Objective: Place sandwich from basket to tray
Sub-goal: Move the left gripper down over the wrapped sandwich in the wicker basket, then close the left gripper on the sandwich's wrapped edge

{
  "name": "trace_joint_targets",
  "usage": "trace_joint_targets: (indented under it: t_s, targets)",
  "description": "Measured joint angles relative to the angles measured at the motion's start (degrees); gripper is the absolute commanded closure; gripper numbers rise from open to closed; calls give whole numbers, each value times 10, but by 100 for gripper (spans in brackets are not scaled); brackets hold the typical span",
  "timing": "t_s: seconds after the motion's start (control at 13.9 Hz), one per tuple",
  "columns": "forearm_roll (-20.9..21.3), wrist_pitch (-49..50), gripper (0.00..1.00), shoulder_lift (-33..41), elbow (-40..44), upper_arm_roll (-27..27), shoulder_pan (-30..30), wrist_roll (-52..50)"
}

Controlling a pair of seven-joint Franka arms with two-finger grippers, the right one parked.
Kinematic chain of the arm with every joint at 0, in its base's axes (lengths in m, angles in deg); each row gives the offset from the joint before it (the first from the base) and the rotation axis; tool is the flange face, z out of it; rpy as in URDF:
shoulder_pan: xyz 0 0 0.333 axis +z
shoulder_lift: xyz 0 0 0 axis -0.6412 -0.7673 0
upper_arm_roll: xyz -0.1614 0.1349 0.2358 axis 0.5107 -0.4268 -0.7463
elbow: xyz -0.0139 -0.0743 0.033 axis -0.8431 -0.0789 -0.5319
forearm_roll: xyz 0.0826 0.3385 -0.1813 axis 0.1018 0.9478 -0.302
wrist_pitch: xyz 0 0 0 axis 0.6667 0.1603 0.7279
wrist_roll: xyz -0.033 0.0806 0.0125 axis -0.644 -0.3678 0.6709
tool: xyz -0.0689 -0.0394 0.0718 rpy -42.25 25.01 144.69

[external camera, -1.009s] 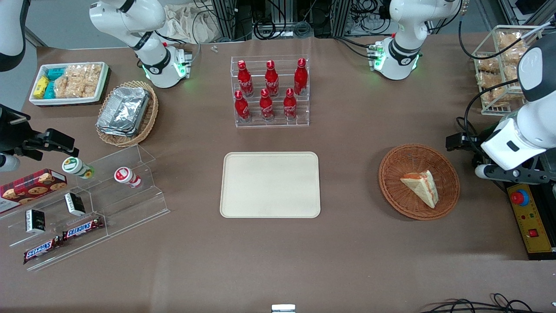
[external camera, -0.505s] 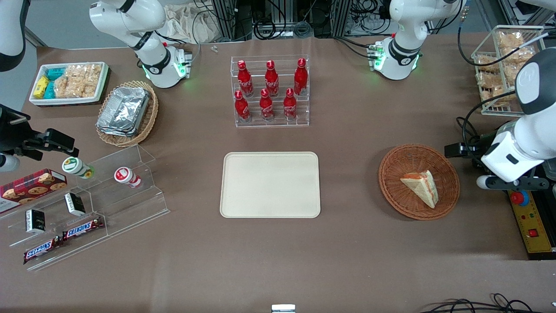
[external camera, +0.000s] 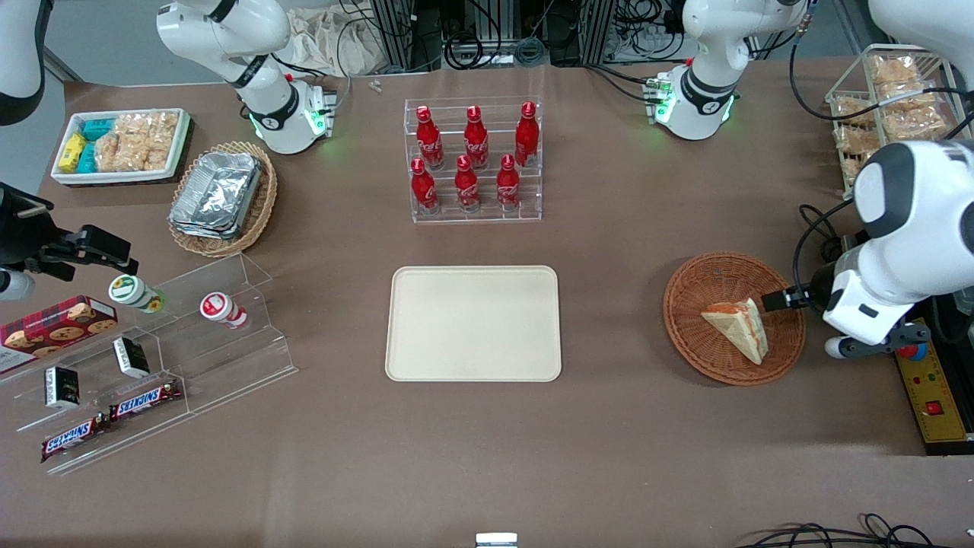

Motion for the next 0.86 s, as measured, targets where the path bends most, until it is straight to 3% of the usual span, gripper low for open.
trace_joint_targets:
  t_s: [0.36, 0.58, 0.86]
  targets:
    - [0, -149, 0, -9, -113, -5, 1, -148]
    - [0, -250, 0, -19, -182, -8, 5, -172]
    - [0, -261, 0, -23, -199, -16, 13, -173]
